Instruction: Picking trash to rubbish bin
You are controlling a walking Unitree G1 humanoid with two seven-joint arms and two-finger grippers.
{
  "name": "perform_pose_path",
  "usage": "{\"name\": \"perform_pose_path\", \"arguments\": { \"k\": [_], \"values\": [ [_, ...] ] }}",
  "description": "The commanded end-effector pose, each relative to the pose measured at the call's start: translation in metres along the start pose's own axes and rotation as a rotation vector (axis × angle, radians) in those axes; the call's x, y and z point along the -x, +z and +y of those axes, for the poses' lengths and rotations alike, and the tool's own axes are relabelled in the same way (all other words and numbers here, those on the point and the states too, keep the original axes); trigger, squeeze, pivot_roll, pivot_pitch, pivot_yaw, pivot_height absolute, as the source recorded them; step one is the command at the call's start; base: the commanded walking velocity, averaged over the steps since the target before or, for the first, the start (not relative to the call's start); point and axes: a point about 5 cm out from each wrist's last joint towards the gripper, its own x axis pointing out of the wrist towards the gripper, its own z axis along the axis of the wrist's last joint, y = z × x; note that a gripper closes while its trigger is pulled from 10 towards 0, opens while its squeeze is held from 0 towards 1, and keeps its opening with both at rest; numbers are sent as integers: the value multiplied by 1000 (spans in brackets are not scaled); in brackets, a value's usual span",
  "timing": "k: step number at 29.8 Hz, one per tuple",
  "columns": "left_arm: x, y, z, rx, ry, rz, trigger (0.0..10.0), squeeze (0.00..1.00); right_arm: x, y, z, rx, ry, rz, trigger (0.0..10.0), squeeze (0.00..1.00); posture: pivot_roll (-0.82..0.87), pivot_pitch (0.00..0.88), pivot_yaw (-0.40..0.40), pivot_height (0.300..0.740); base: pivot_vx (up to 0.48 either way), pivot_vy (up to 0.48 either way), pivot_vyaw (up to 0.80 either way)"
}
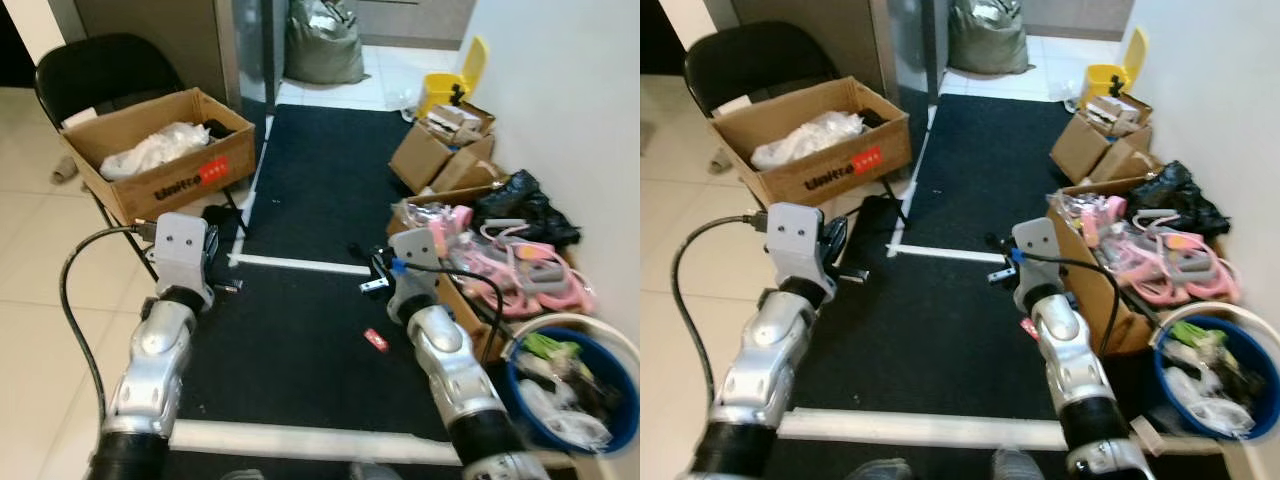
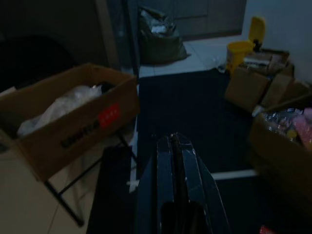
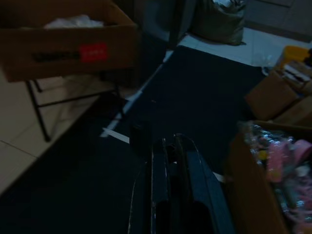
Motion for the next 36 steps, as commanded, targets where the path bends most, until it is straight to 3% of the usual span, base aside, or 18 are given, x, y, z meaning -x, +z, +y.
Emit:
{"name": "perform_pose_path", "arguments": {
  "k": [1,36],
  "values": [
    [3,-3,3,-14,12,13,10000,0,-1,2,2,-3,5,-11,10000,0,67,5,-7,740,375,0,0],
    [1,-2,4,-15,16,5,10000,0,-4,1,1,-8,1,-7,10000,0,71,3,-17,740,377,0,0]
  ]
}}
